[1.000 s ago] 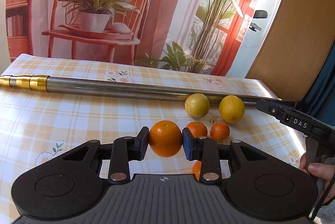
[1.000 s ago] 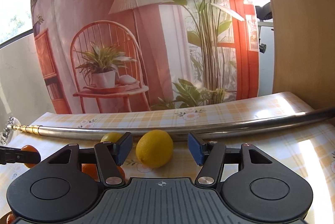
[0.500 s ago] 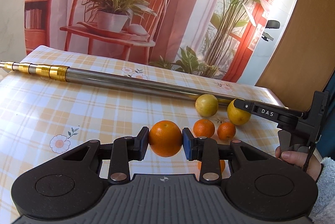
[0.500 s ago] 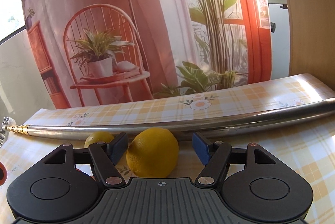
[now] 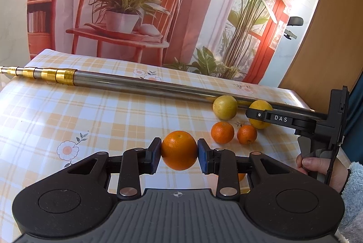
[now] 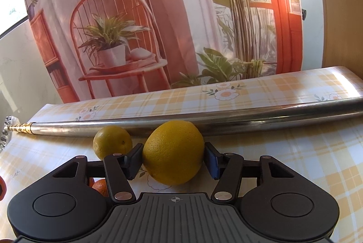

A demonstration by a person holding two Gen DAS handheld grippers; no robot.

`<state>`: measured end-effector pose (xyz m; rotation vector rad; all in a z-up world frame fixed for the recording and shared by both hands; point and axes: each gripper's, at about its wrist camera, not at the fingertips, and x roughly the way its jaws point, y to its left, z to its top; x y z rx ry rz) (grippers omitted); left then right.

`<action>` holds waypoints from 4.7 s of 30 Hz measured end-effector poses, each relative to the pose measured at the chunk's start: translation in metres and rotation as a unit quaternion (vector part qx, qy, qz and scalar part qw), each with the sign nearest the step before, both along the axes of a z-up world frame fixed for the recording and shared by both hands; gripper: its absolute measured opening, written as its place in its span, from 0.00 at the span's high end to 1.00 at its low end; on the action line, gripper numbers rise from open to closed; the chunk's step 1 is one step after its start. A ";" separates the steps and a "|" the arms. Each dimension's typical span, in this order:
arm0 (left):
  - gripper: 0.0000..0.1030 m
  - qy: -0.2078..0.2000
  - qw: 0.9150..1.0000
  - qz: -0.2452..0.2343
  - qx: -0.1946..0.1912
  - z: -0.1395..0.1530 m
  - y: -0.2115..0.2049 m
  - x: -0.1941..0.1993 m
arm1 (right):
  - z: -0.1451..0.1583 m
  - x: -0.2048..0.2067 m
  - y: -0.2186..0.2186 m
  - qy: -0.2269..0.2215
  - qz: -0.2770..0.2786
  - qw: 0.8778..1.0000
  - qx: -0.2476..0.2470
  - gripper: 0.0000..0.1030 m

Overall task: Organize fruits
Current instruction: 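Carry the orange and the lemon over the cream bowl with both tools, then lower the orange and lemon into the bowl and open both tools, then move the left tool to the pile and grasp another orange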

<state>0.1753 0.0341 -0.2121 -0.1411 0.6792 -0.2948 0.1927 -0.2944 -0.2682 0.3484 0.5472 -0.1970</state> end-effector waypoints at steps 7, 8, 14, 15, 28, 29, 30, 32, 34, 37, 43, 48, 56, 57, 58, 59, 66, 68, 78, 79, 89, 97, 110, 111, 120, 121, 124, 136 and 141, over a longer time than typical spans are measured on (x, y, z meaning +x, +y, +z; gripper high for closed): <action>0.65 0.004 1.000 0.004 0.000 -0.001 0.003 -0.007 | 0.000 -0.018 0.003 -0.020 -0.023 1.000 0.004 0.50; 0.65 0.003 1.000 0.004 0.001 -0.001 0.003 -0.007 | 0.001 -0.022 0.002 -0.023 -0.025 0.999 0.008 0.50; 0.65 0.002 1.000 0.007 0.001 0.000 0.006 -0.014 | 0.001 -0.035 0.006 -0.031 -0.024 0.999 0.008 0.50; 0.65 0.003 1.000 0.008 0.001 0.000 0.007 -0.014 | 0.002 -0.036 0.007 -0.033 -0.024 0.999 0.005 0.50; 0.65 0.003 1.000 -0.006 -0.004 0.005 0.004 -0.028 | 0.008 -0.050 0.025 -0.030 -0.032 0.998 -0.037 0.50; 0.65 0.003 1.000 -0.010 -0.006 0.006 0.003 -0.031 | 0.009 -0.052 0.024 -0.027 -0.035 0.999 -0.030 0.50; 0.65 0.002 1.000 -0.014 -0.007 0.007 0.002 -0.033 | 0.009 -0.056 0.023 -0.027 -0.037 0.999 -0.020 0.50; 0.65 0.001 1.000 -0.022 -0.004 0.007 -0.001 -0.039 | 0.009 -0.065 0.022 -0.028 -0.044 0.999 -0.001 0.50; 0.65 0.001 1.000 -0.028 -0.001 0.008 -0.004 -0.044 | 0.012 -0.075 0.024 -0.033 -0.051 0.998 0.011 0.50; 0.65 0.000 0.999 -0.035 -0.001 0.009 -0.005 -0.051 | 0.019 -0.090 0.030 -0.042 -0.050 0.998 0.016 0.50; 0.65 -0.007 0.999 -0.048 0.006 0.014 -0.008 -0.070 | 0.038 -0.122 0.047 -0.057 -0.041 0.997 0.016 0.50; 0.65 -0.011 0.999 -0.052 0.011 0.015 -0.009 -0.085 | 0.048 -0.151 0.061 -0.068 -0.043 0.996 0.033 0.50; 0.65 -0.022 0.998 -0.062 0.017 0.019 -0.012 -0.104 | 0.055 -0.189 0.082 -0.063 -0.024 0.997 0.045 0.50; 0.65 -0.022 0.998 -0.062 0.018 0.019 -0.012 -0.105 | 0.054 -0.193 0.085 -0.059 -0.023 0.997 0.045 0.50; 0.65 -0.023 0.998 -0.061 0.019 0.019 -0.012 -0.107 | 0.054 -0.196 0.088 -0.055 -0.021 0.997 0.046 0.50; 0.65 -0.023 0.998 -0.061 0.019 0.019 -0.012 -0.108 | 0.053 -0.199 0.091 -0.050 -0.019 0.997 0.046 0.50; 0.65 -0.012 0.997 -0.065 0.035 0.013 -0.013 -0.118 | 0.055 -0.213 0.106 -0.033 -0.003 0.998 0.045 0.50; 0.65 -0.006 0.997 -0.064 0.039 0.010 -0.012 -0.119 | 0.055 -0.217 0.110 -0.028 0.003 0.999 0.043 0.50; 0.65 0.014 0.996 -0.065 0.057 -0.001 -0.015 -0.119 | 0.052 -0.231 0.127 -0.008 0.042 0.998 0.036 0.50; 0.65 0.015 0.996 -0.066 0.060 -0.002 -0.016 -0.119 | 0.051 -0.231 0.128 -0.005 0.044 0.998 0.036 0.50; 0.65 0.030 0.995 -0.068 0.072 -0.011 -0.019 -0.117 | 0.041 -0.220 0.137 0.030 0.072 0.996 0.036 0.50; 0.65 0.035 0.994 -0.065 0.085 -0.017 -0.021 -0.112 | 0.037 -0.208 0.143 0.055 0.086 0.995 0.016 0.50; 0.65 0.028 0.993 -0.065 0.094 -0.022 -0.023 -0.104 | 0.040 -0.202 0.135 0.052 0.078 0.995 0.016 0.52; 0.64 0.026 0.993 -0.064 0.096 -0.022 -0.024 -0.105 | 0.041 -0.202 0.133 0.051 0.077 0.996 0.018 0.53; 0.63 0.017 0.994 -0.055 0.089 -0.017 -0.021 -0.111 | 0.049 -0.210 0.130 0.032 0.064 0.997 0.009 0.52; 0.62 0.014 0.995 -0.054 0.085 -0.016 -0.020 -0.112 | 0.051 -0.211 0.129 0.027 0.061 0.998 0.008 0.52; 0.60 0.000 0.996 -0.055 0.075 -0.010 -0.018 -0.116 | 0.056 -0.213 0.124 0.016 0.049 0.999 0.004 0.52; 0.60 -0.038 0.998 -0.013 0.041 0.034 0.009 -0.098 | 0.090 -0.216 0.094 -0.025 0.006 0.998 -0.049 0.52; 0.60 -0.065 0.997 -0.004 0.044 0.056 0.018 -0.090 | 0.104 -0.209 0.076 -0.043 -0.010 0.997 -0.056 0.52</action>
